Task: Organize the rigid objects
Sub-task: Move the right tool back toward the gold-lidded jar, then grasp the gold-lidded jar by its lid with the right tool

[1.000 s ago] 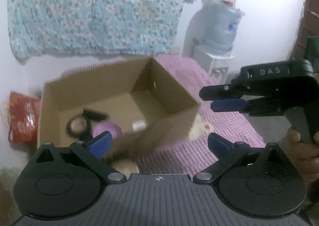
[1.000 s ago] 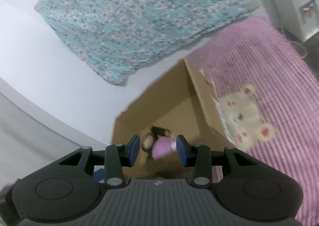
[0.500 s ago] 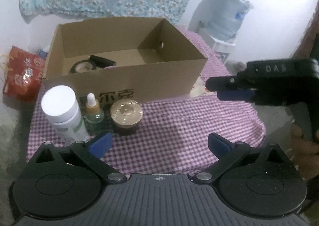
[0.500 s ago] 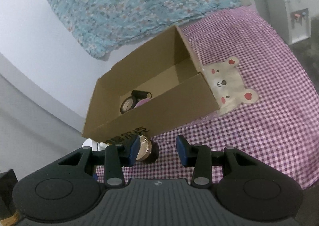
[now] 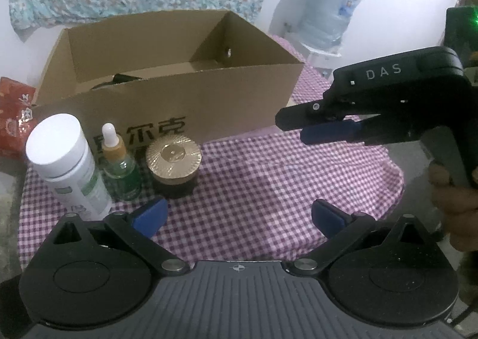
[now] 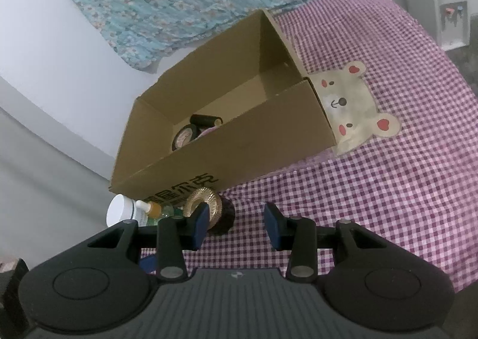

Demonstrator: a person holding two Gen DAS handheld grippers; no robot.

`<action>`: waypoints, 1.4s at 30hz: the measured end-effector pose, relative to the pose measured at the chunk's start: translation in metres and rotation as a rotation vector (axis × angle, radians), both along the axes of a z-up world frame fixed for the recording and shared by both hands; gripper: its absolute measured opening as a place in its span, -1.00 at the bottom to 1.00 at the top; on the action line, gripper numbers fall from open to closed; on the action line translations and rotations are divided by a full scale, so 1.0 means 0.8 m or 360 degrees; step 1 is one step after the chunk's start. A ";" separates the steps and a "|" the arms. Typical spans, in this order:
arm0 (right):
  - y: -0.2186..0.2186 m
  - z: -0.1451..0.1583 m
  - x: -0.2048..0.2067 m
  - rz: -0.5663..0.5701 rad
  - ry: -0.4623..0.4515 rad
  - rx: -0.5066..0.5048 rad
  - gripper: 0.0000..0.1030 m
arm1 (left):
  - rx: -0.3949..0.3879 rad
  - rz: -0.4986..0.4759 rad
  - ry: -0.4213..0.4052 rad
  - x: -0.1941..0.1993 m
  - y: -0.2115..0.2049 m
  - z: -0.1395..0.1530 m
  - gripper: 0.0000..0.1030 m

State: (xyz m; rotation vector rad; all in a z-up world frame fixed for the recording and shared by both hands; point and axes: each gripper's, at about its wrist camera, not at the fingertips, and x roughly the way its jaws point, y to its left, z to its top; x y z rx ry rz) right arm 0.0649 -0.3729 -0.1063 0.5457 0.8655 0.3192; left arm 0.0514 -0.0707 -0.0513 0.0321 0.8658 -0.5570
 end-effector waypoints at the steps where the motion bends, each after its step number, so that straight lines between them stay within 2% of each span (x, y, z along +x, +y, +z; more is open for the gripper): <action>1: -0.001 -0.003 0.002 0.0001 0.0005 0.0008 -0.17 | 0.0021 0.0007 -0.0013 0.001 -0.002 -0.002 0.99; 6: 0.004 -0.027 0.019 0.0052 0.0060 0.0078 -0.17 | 0.0216 0.0034 -0.0134 0.008 -0.017 -0.012 0.99; 11: 0.023 -0.039 0.041 0.0126 0.0069 0.0102 -0.17 | 0.0231 0.0053 -0.0125 0.020 -0.020 -0.027 0.94; 21: 0.064 -0.056 0.100 0.0316 0.0120 0.0117 -0.19 | 0.0206 0.0120 -0.0066 0.044 -0.011 -0.046 0.55; 28: 0.078 -0.064 0.122 0.0400 0.0135 0.0148 -0.24 | 0.0182 0.0176 -0.0054 0.056 -0.012 -0.048 0.51; 33: 0.071 -0.061 0.117 0.0386 0.0138 0.0112 -0.23 | 0.0180 0.0088 -0.0078 0.053 -0.023 -0.044 0.51; 42: 0.010 -0.058 0.087 0.0248 0.0169 0.0070 -0.23 | 0.0141 -0.0157 -0.0084 0.044 -0.077 -0.050 0.51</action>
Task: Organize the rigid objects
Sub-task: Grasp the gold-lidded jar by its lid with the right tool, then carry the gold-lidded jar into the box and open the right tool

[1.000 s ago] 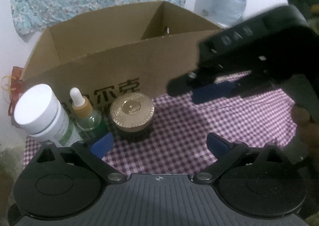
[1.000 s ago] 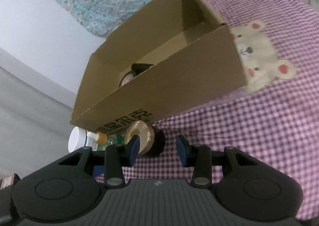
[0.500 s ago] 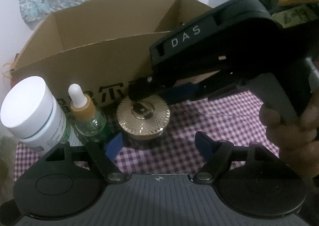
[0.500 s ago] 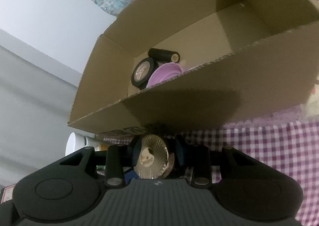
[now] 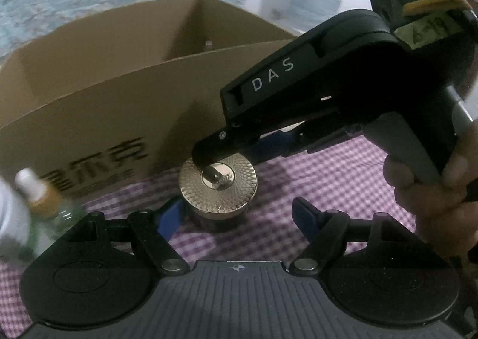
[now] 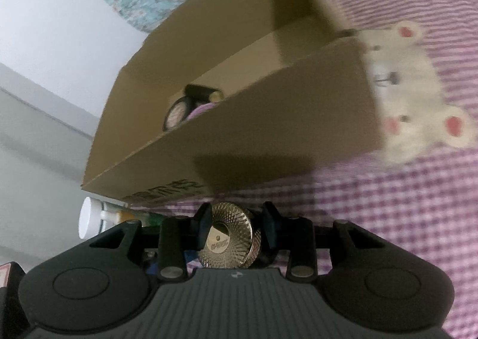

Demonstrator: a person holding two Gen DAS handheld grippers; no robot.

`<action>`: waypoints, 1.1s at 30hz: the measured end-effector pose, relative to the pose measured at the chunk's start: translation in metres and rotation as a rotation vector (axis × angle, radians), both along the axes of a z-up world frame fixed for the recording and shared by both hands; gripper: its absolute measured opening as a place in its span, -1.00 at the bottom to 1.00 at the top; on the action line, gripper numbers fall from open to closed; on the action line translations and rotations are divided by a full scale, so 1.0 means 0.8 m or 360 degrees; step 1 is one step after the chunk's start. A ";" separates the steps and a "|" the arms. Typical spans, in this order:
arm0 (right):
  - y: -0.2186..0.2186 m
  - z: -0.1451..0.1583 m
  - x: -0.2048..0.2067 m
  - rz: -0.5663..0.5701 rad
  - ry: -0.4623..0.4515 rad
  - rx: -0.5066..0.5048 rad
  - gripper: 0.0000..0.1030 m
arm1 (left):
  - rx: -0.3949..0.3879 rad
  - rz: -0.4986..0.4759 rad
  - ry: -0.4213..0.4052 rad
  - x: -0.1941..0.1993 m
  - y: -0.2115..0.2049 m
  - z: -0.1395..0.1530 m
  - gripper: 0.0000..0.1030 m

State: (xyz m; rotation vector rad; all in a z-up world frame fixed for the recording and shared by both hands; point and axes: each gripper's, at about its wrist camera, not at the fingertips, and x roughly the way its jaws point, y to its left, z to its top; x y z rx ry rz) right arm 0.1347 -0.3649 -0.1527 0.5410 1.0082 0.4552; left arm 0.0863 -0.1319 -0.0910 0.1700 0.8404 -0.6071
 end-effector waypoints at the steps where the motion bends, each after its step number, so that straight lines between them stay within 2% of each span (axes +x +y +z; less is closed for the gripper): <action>1: -0.008 0.000 -0.004 -0.0021 0.0005 0.0000 -0.23 | -0.0006 -0.0031 0.0004 -0.002 -0.004 0.000 0.50; 7: -0.046 -0.008 -0.022 -0.0141 0.0068 0.0109 -0.23 | 0.0006 -0.0045 0.0005 0.005 -0.007 0.007 0.45; 12: -0.054 -0.016 -0.031 -0.0149 0.0097 0.0148 -0.22 | 0.0111 -0.0070 0.0051 0.020 -0.019 -0.005 0.44; 25: -0.044 -0.023 -0.020 -0.0152 0.0148 0.0164 -0.15 | 0.0132 -0.0013 0.0139 0.044 -0.034 -0.020 0.20; 29: -0.041 -0.025 -0.020 -0.0146 0.0146 0.0158 -0.05 | 0.0136 0.0009 0.0139 0.051 -0.035 -0.022 0.13; 33: -0.034 -0.024 -0.020 -0.0140 0.0128 0.0144 -0.04 | 0.0154 0.0021 0.0124 0.054 -0.036 -0.022 0.09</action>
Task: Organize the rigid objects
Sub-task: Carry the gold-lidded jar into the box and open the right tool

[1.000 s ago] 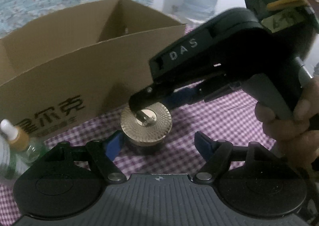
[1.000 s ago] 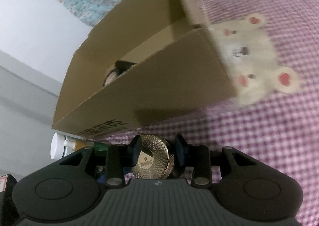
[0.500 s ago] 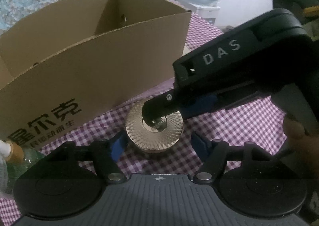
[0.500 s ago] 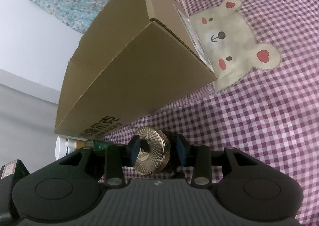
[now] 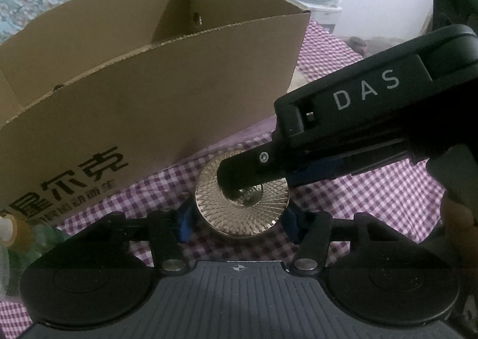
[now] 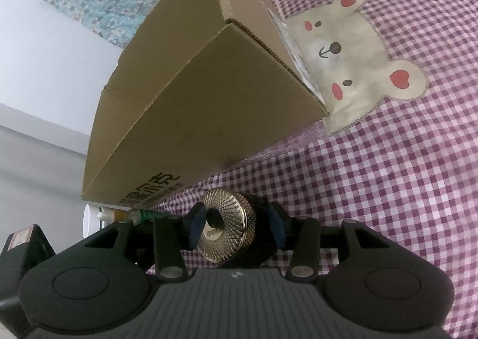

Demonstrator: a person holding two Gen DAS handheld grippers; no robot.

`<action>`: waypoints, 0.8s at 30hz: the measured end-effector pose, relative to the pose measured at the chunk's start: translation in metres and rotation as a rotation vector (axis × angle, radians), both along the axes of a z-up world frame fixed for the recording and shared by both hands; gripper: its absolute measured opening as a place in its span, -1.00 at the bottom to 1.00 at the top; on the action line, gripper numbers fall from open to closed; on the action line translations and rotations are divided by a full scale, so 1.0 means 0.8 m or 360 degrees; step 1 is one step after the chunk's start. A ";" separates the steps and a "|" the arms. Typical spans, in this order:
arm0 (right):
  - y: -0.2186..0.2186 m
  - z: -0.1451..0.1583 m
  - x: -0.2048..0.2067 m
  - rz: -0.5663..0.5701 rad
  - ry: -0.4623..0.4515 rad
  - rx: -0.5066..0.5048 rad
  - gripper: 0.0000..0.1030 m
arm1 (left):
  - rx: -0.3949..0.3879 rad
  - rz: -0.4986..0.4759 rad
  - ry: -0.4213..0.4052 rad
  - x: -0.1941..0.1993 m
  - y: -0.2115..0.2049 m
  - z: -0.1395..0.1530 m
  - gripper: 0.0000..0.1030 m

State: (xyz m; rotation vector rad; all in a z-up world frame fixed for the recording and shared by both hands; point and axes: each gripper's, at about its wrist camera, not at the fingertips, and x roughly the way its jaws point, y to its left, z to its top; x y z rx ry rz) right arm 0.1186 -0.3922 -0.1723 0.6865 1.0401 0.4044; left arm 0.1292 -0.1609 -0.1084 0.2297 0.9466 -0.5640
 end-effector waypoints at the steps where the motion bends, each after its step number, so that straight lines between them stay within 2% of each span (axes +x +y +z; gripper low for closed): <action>1: 0.001 0.000 0.000 -0.0002 -0.0001 -0.0001 -0.04 | -0.0001 0.0007 -0.0001 0.000 0.000 0.001 0.09; 9: 0.010 0.005 -0.001 0.0008 -0.0024 -0.0041 -0.06 | -0.0014 0.0032 -0.0026 -0.010 0.004 0.007 0.07; 14: 0.014 0.018 -0.012 -0.0007 -0.0059 -0.0053 -0.06 | -0.0032 0.0034 -0.0078 -0.025 0.006 0.025 0.07; 18: 0.017 0.051 -0.027 -0.0010 -0.0130 -0.0074 -0.06 | -0.0060 0.0045 -0.0149 -0.038 0.010 0.062 0.07; 24: 0.027 0.136 -0.034 0.0026 -0.0336 -0.0118 -0.06 | -0.0097 0.0084 -0.0308 -0.030 0.016 0.140 0.07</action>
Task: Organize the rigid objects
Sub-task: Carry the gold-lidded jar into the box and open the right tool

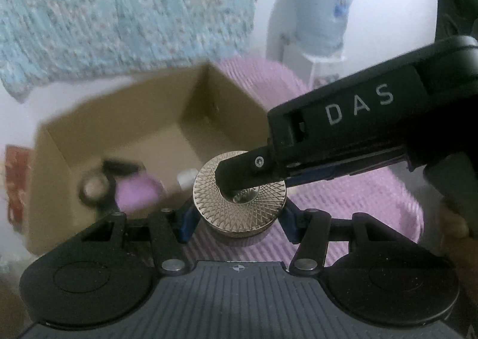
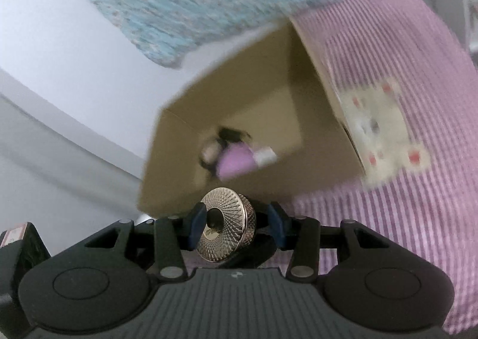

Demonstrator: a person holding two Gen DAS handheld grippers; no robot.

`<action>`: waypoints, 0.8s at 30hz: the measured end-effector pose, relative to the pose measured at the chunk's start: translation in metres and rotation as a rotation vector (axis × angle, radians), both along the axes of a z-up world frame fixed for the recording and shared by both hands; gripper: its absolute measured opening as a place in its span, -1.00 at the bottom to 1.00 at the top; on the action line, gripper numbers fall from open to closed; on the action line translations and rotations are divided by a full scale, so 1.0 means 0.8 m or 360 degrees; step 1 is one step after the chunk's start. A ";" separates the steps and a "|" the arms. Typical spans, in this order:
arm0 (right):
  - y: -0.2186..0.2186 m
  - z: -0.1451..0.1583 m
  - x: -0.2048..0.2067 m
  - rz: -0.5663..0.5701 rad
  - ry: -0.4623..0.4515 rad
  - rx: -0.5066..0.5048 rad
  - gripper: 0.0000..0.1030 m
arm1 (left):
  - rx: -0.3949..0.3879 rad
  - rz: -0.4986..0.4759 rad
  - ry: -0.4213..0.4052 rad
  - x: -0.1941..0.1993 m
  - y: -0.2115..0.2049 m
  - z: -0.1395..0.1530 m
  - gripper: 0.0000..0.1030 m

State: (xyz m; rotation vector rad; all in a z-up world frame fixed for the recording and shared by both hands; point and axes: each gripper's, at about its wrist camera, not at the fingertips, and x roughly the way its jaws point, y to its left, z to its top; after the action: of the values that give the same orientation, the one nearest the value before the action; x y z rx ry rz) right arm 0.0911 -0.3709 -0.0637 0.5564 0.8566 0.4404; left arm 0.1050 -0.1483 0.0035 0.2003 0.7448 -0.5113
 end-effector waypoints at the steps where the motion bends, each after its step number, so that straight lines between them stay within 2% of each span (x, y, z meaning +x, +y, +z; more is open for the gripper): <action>1: 0.002 0.014 0.004 0.0012 -0.0029 -0.0005 -0.06 | -0.0012 0.0015 -0.0015 0.007 0.001 0.011 0.07; 5: 0.013 0.065 0.043 0.0074 -0.0103 -0.0008 -0.06 | -0.0077 0.0106 -0.0008 0.056 0.008 0.044 0.07; 8: 0.025 0.085 0.090 0.0124 -0.0100 -0.0036 -0.06 | -0.0125 0.0193 0.0073 0.109 0.017 0.046 0.07; 11: 0.042 0.090 0.151 0.0172 -0.0054 -0.0091 -0.06 | -0.0124 0.0285 0.0159 0.170 0.022 0.034 0.07; 17: 0.061 0.056 0.250 0.0226 0.0115 -0.0155 -0.05 | -0.0053 0.0420 0.0364 0.258 0.014 -0.012 0.07; 20: 0.066 0.029 0.287 0.0256 0.0222 -0.0182 -0.05 | -0.0042 0.0459 0.0490 0.281 0.014 -0.040 0.07; 24: 0.071 -0.007 0.318 0.0300 0.0345 -0.0223 -0.05 | 0.0016 0.0486 0.0580 0.298 0.010 -0.069 0.07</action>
State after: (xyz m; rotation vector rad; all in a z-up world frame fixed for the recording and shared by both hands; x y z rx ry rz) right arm 0.3456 -0.3142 -0.0697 0.3995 1.1448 0.4928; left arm 0.3431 -0.1404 -0.0513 -0.0008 1.1122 -0.2532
